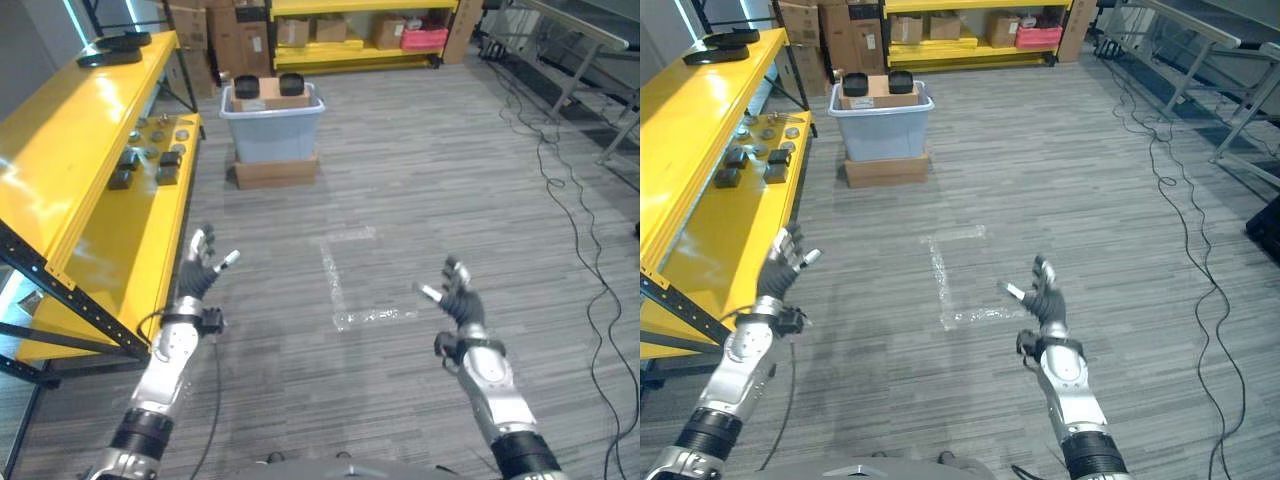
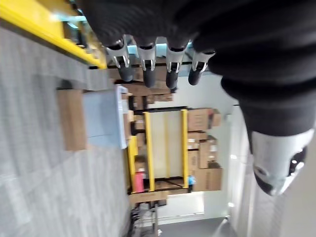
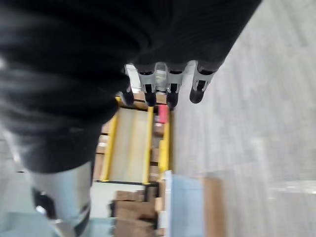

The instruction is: Move parts from the plastic box to the shelf.

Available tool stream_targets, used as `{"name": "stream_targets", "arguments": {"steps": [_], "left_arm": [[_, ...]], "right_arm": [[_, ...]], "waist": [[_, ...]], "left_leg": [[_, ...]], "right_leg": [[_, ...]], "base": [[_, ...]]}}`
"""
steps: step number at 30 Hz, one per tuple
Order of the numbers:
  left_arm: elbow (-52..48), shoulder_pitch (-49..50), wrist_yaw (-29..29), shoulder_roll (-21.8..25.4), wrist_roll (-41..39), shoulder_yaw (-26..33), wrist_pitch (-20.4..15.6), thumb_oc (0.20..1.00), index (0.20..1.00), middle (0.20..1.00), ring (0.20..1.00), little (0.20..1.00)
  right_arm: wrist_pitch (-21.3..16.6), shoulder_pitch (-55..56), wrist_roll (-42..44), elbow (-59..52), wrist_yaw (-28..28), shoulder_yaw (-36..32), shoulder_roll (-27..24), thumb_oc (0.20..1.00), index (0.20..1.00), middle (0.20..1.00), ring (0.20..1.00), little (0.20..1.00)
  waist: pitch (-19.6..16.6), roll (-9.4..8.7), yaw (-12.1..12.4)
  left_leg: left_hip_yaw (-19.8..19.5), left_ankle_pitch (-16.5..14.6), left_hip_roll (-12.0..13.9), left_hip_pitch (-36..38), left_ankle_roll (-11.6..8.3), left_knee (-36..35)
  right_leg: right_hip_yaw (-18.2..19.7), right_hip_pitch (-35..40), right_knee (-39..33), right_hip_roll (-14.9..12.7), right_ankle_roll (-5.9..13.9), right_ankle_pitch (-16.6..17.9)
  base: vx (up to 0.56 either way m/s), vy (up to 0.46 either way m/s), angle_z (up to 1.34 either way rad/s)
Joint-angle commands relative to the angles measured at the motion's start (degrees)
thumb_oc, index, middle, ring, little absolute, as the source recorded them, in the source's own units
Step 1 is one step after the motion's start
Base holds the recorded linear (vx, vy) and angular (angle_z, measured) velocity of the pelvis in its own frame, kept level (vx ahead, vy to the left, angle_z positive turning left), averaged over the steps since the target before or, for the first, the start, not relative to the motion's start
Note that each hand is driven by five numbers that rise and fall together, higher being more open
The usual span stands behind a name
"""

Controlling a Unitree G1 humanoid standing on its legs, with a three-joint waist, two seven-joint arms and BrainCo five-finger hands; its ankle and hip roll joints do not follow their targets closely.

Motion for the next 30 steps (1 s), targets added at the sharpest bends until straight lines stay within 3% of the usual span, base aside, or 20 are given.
{"name": "stream_targets", "arguments": {"steps": [1,4,10,15,19,20,22,24,26,30], "left_arm": [[-0.09,-1.31,-0.25,2.89,-0.49,0.65,-2.93,1.0,1.0,1.0,1.0,1.0],[-2.76,-0.47,-1.57,4.45,1.59,1.14,-2.42,1.0,1.0,1.0,1.0,1.0],[-3.09,-1.67,-4.05,3.99,-1.92,-0.15,-2.98,1.0,1.0,1.0,1.0,1.0],[-2.78,-3.68,-4.22,4.14,-2.59,-1.75,-3.16,1.0,1.0,1.0,1.0,1.0],[-3.13,-4.11,-4.38,4.3,-2.65,-1.95,-2.95,1.0,1.0,1.0,1.0,1.0],[-3.58,-4.92,-4.59,5.17,-3.58,-2.18,-3.07,1.0,1.0,1.0,1.0,1.0],[-3.24,-5.18,-4.7,5.15,-3.7,-2.34,-3.09,1.0,1.0,1.0,1.0,1.0],[-3.06,-4.99,-4.96,4.97,-3.08,-2.38,-3.18,1.0,1.0,1.0,1.0,1.0],[-3.15,-6.14,-4.77,4.21,-2.91,-3.46,-3.21,1.0,1.0,1.0,1.0,1.0],[-2.51,-7.26,-4.94,2.84,-2.95,-4.89,-3.6,1.0,1.0,1.0,1.0,1.0]], "right_arm": [[-5.57,-0.2,8.23,-2.29,4.09,-2.4,2.15,1.0,1.0,1.0,1.0,1.0],[-4.67,-0.1,5.85,-5.5,4.47,-1.82,1.49,1.0,1.0,1.0,1.0,1.0],[-3.65,-1.27,3.72,-4.47,4.27,-0.89,0.76,1.0,1.0,1.0,1.0,1.0],[-3.28,-2.09,5.58,-3.66,4.58,-0.03,1.08,1.0,1.0,1.0,1.0,1.0],[-2.78,-2.19,7.53,-3.98,5.47,0.35,1.25,1.0,1.0,1.0,1.0,1.0],[-2.62,-3.56,6.45,-4.3,5.11,1.33,0.78,1.0,1.0,1.0,1.0,1.0],[-2.58,-3.99,5.96,-4.36,5.05,1.87,1.0,1.0,1.0,1.0,1.0,1.0],[-2.6,-3.26,4.63,-4.22,4.99,2.38,1.06,1.0,1.0,1.0,1.0,1.0],[-2.33,-2.37,1.68,-3.77,4.39,2.9,-0.09,1.0,1.0,1.0,1.0,1.0],[-2.33,-1.9,-0.34,-4.26,3.73,3.01,-0.84,1.0,1.0,1.0,1.0,1.0]], "waist": [[0.16,-2.07,0.9],[1.07,-2.21,0.91],[2.74,-2.62,0.6],[3.66,-2.82,0.38],[4.34,-3.17,0.17],[6.38,-3.0,-0.4],[6.97,-2.57,-0.71],[6.61,-1.7,-1.67],[6.27,-1.81,-3.59],[5.97,-1.13,-4.6]], "left_leg": [[-3.03,-11.68,3.45,0.77,-3.2,7.42],[-3.1,-12.45,3.01,-0.65,-2.67,8.95],[-3.84,-14.21,1.08,-2.72,-0.91,11.61],[-4.44,-15.32,-0.23,-3.64,0.04,13.04],[-4.48,-15.89,-1.08,-3.59,0.65,13.42],[-4.37,-16.32,-1.4,-3.43,1.45,13.61],[-3.89,-16.25,-1.0,-3.21,1.48,13.4],[-3.11,-16.46,-0.55,-1.61,1.0,11.69],[-3.46,-18.44,-1.39,2.2,0.02,9.43],[-3.78,-20.58,-1.25,5.12,-1.1,9.53]], "right_leg": [[2.55,-2.14,2.91,-5.14,8.21,-4.74],[2.9,-3.16,3.88,-5.69,8.79,-4.71],[4.77,-4.87,6.92,-7.01,9.94,-4.16],[6.07,-6.25,8.89,-7.93,10.22,-2.92],[6.74,-7.65,11.18,-8.69,10.75,0.02],[8.3,-10.76,16.04,-8.66,10.64,4.31],[7.69,-12.19,17.37,-8.36,10.21,4.18],[5.9,-13.82,14.65,-4.96,9.21,-1.0],[5.89,-17.06,6.18,0.72,10.99,-0.27],[3.59,-18.06,2.87,1.95,11.6,1.51]], "base": [[0.01,0.037,-0.04],[0.0,0.081,-0.05],[0.01,0.094,-0.01],[0.02,0.087,0.01],[0.0,0.04,0.03],[0.0,0.101,0.01],[0.06,0.087,0.01],[0.25,0.053,-0.07],[0.36,-0.024,-0.2],[0.29,-0.09,0.08]]}}
